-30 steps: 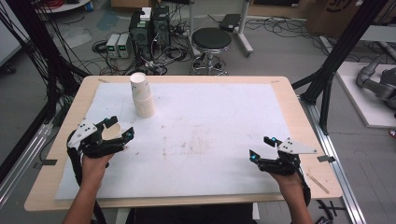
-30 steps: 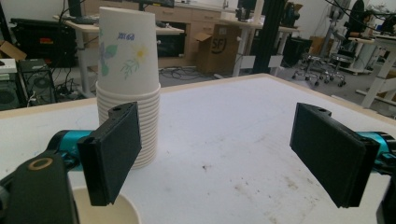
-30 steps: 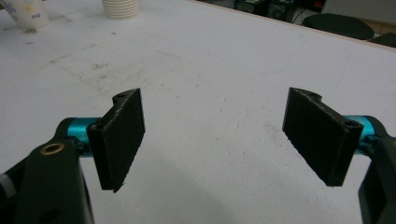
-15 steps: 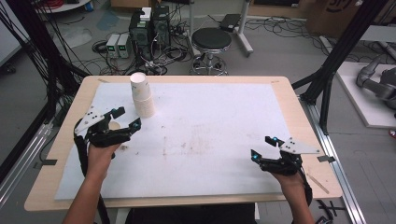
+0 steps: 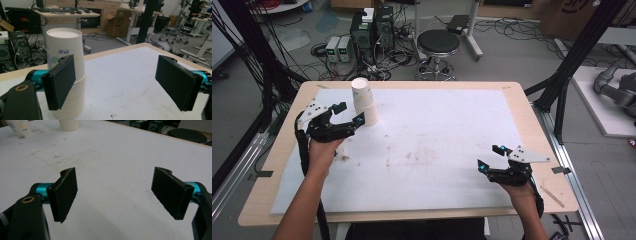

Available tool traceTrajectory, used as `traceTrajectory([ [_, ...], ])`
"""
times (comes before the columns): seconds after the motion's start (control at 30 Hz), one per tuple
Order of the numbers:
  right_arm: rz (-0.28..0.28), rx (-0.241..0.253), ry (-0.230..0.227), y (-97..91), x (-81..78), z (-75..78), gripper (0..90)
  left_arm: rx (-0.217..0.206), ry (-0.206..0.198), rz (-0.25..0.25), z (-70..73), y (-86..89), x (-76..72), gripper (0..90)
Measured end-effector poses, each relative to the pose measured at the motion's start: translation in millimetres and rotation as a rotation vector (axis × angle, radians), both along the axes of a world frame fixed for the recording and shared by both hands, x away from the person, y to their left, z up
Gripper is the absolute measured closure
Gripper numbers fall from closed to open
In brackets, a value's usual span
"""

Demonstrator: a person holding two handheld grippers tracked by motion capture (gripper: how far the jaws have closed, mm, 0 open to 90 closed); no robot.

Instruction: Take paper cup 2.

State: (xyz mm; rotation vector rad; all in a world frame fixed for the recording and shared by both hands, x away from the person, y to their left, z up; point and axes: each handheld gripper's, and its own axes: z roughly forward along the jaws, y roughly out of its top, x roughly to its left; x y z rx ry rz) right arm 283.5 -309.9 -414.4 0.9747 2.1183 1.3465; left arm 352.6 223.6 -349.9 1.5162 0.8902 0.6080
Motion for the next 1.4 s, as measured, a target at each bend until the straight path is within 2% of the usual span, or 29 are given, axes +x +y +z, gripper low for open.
traceTrajectory([
  [0.2, 0.0, -0.002, -0.006, -1.2, 1.6, 0.1, 21.6, 0.041, 0.003, 0.004, 17.9, -5.2, 17.5, 16.6],
  [0.37, 0.003, -0.001, -0.007, -1.3, 1.8, -0.2, 21.5, 0.075, 0.017, 0.007, 27.3, -10.0, 34.3, 16.5],
  [0.5, 0.001, 0.0, 0.001, -2.0, 2.2, -0.5, 21.6, 0.093, 0.03, 0.031, 31.8, -11.0, 48.6, 16.6],
  [0.67, 0.005, -0.001, 0.003, -1.5, 2.2, -0.9, 21.6, 0.113, 0.05, 0.078, 33.1, -10.1, 63.7, 16.6],
  [0.77, 0.008, -0.004, 0.006, -1.4, 2.5, -1.4, 21.6, 0.118, 0.077, 0.085, 34.4, -9.4, 73.9, 16.5],
  [0.87, 0.01, -0.003, 0.007, -1.4, 2.9, -1.5, 21.6, 0.118, 0.08, 0.093, 35.8, -9.5, 82.7, 16.5],
  [1.03, 0.011, -0.004, 0.012, -0.7, 3.5, -2.3, 21.6, 0.149, 0.131, 0.105, 29.2, -12.4, 98.7, 16.4],
  [1.23, 0.016, -0.008, 0.011, -0.7, 3.7, -2.5, 21.6, 0.158, 0.126, 0.141, 28.3, -13.7, 106.7, 16.6],
  [1.4, 0.014, -0.009, 0.011, -1.9, 3.0, -2.7, 21.6, 0.172, 0.14, 0.135, 23.4, -13.7, 107.6, 16.9],
])
